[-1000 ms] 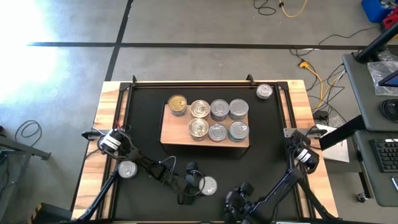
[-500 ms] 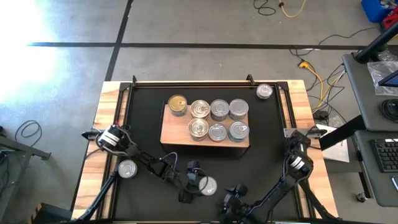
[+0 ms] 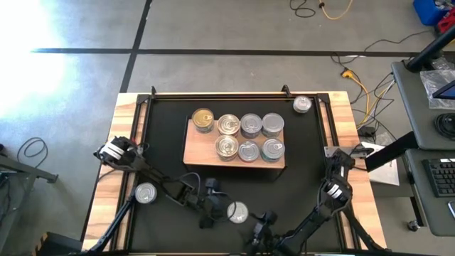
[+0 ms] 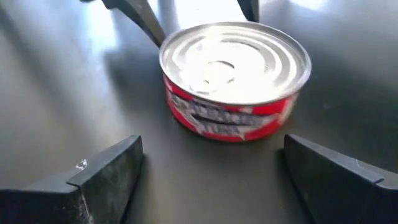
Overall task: Stack canned seafood by type on shelf
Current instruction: Stack the red tuna can on top of the red tuna can on the shelf
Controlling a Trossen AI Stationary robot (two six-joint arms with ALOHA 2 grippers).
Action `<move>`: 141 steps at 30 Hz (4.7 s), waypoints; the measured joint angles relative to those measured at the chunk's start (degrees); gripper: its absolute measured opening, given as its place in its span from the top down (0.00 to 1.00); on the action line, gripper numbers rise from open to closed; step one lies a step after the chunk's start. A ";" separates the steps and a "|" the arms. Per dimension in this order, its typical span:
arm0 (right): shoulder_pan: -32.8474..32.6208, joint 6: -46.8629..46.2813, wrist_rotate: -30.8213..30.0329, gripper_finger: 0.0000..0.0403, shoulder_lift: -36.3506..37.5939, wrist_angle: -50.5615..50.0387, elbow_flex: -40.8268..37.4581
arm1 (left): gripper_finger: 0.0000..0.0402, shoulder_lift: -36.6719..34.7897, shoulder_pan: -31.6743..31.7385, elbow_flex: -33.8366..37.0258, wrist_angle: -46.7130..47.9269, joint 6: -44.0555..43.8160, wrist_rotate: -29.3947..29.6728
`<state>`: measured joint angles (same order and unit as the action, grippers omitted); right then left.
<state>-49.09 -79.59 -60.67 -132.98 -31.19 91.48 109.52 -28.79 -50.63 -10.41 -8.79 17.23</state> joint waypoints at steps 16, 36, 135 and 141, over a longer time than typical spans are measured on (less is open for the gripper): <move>5.14 1.29 0.08 0.06 -0.02 -1.65 0.02 | 0.17 5.08 4.35 -1.98 -5.64 1.18 4.74; 6.75 -1.86 -9.72 0.06 -3.64 0.97 -0.04 | 0.21 5.85 3.36 -3.57 -6.49 -3.67 7.08; 11.14 10.84 -7.65 0.08 34.27 -28.78 1.14 | 0.21 -34.06 -7.16 -18.38 27.90 -11.34 5.77; 15.26 13.18 -8.06 0.08 34.73 -30.60 1.12 | 0.21 -27.19 -1.13 -34.83 40.85 -5.48 4.34</move>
<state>-33.83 -66.41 -68.73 -98.25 -61.79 92.60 82.33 -29.92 -85.46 30.44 -14.27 21.57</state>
